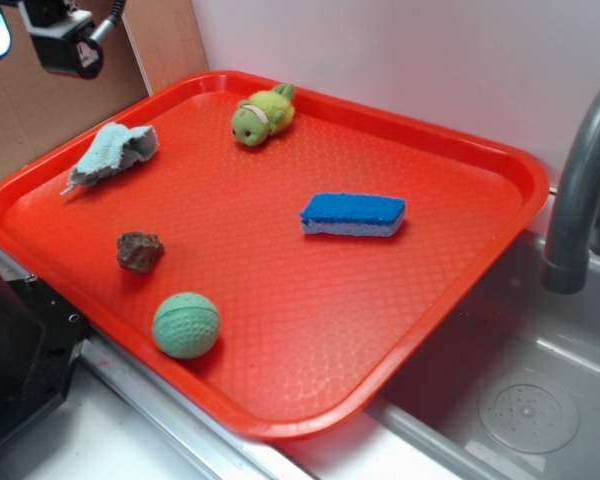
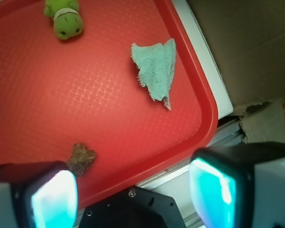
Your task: Grab the blue cloth.
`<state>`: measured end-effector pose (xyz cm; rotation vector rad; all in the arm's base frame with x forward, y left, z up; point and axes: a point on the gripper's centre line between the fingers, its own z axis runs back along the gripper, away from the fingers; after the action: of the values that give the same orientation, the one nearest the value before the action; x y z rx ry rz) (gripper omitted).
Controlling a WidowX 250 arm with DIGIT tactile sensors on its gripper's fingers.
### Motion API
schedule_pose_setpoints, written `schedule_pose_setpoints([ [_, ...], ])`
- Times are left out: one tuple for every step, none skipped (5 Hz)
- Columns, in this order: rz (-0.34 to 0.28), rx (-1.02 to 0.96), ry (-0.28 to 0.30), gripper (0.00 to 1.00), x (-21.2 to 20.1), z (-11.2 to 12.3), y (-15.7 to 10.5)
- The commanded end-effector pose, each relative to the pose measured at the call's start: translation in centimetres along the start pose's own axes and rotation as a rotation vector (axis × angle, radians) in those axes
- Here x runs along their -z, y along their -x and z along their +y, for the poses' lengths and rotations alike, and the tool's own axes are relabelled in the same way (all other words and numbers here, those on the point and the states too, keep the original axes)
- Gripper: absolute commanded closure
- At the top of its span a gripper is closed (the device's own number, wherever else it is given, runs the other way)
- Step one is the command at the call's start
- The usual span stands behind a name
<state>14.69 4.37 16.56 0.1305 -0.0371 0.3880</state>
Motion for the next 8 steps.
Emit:
schedule_pose_setpoints([
  [-0.05, -0.017, 0.014, 0.0, 0.8, 1.0, -0.3],
  [-0.065, -0.024, 0.03, 0.0, 2.2, 1.2, 0.3],
  [-0.044, -0.012, 0.004, 0.0, 3.1, 1.4, 2.2],
  [-0.026, 0.122, 0.01, 0.0, 4.8, 2.3, 2.2],
  [-0.005, 0.219, 0.0, 0.0, 5.8, 1.4, -0.9],
  [-0.008, 0.281, 0.045, 0.0, 6.8, 1.8, -4.4],
  [-0.038, 0.311, 0.007, 0.0, 7.8, 1.9, -8.1],
  [-0.059, 0.323, 0.016, 0.0, 8.9, 2.6, -7.8],
])
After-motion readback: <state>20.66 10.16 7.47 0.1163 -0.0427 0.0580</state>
